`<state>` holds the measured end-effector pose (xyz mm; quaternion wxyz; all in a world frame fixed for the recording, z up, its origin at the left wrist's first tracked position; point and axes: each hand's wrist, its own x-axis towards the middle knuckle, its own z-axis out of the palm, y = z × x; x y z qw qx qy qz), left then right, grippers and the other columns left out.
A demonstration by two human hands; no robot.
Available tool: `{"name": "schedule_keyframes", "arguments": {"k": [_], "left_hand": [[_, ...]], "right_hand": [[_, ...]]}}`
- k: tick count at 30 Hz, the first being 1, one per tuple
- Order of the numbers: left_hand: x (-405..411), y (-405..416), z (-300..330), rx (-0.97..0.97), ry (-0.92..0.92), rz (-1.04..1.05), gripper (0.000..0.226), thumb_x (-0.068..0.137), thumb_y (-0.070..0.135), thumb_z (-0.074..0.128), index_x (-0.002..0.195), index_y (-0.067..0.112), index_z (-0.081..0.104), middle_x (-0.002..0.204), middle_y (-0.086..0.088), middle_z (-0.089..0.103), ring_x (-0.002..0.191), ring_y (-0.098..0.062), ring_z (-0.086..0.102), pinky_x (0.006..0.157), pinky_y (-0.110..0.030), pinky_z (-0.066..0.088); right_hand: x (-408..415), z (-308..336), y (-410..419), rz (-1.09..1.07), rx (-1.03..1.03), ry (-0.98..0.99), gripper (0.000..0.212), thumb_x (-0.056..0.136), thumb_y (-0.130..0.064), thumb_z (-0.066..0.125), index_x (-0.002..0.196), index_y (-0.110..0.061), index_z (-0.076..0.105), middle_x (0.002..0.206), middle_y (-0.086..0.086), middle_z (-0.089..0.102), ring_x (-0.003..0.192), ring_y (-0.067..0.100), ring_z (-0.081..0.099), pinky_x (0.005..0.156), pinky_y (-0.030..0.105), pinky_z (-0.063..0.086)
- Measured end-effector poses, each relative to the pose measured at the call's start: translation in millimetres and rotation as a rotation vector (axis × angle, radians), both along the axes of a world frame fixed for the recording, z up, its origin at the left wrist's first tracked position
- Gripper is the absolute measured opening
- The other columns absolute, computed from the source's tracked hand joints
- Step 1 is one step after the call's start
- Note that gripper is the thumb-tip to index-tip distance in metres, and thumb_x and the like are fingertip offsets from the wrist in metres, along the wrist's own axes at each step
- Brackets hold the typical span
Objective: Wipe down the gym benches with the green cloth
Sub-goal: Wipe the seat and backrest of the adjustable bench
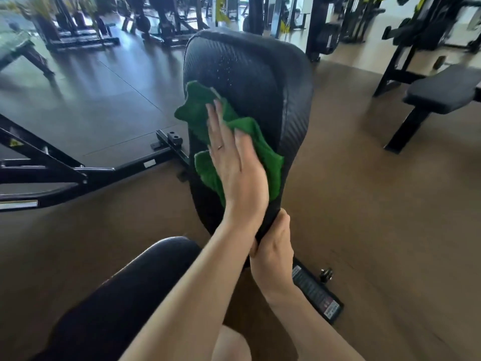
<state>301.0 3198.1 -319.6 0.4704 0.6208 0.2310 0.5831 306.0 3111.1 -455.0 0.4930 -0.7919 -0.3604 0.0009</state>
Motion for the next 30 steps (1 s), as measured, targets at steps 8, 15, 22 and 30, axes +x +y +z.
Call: {"name": "schedule_keyframes", "arguments": {"k": [8,15,22,30], "left_hand": [[6.3,37.6,26.7,0.138,0.039,0.033,0.067,0.103,0.043,0.022,0.164,0.018,0.017,0.173,0.000,0.015,0.159,-0.012,0.010,0.131,-0.046,0.006],[15.7,97.0,90.3,-0.151,0.015,0.047,0.072,0.096,0.050,0.019,0.164,0.028,0.023,0.172,0.008,0.018,0.157,-0.012,0.016,0.129,-0.045,0.012],[-5.6,-3.1,53.3,0.082,0.198,-0.008,0.064,0.104,0.036,0.022,0.165,0.028,0.006,0.174,0.004,0.003,0.159,-0.012,-0.001,0.129,-0.039,-0.007],[9.8,59.3,98.8,0.038,0.138,0.102,0.054,0.109,0.034,0.020,0.162,0.024,0.027,0.171,0.001,0.022,0.158,-0.018,0.013,0.127,-0.037,0.001]], "right_hand": [[5.6,60.5,-23.3,0.264,0.154,0.628,0.052,0.094,-0.069,0.051,0.139,-0.049,0.034,0.138,-0.017,0.051,0.118,-0.015,0.054,0.093,0.015,0.051],[24.7,194.0,24.8,0.038,0.509,0.583,0.065,0.095,-0.072,0.030,0.140,-0.036,0.060,0.139,-0.011,0.064,0.132,0.011,0.056,0.116,0.040,0.039],[8.7,211.0,39.6,-0.305,0.585,0.548,0.047,0.110,-0.044,0.035,0.095,-0.020,0.072,0.100,-0.002,0.074,0.089,0.008,0.066,0.073,0.017,0.049],[2.7,206.7,52.6,-0.428,0.664,0.539,0.047,0.109,-0.043,0.035,0.097,-0.014,0.070,0.098,-0.003,0.074,0.098,0.015,0.067,0.093,0.037,0.051]]}}
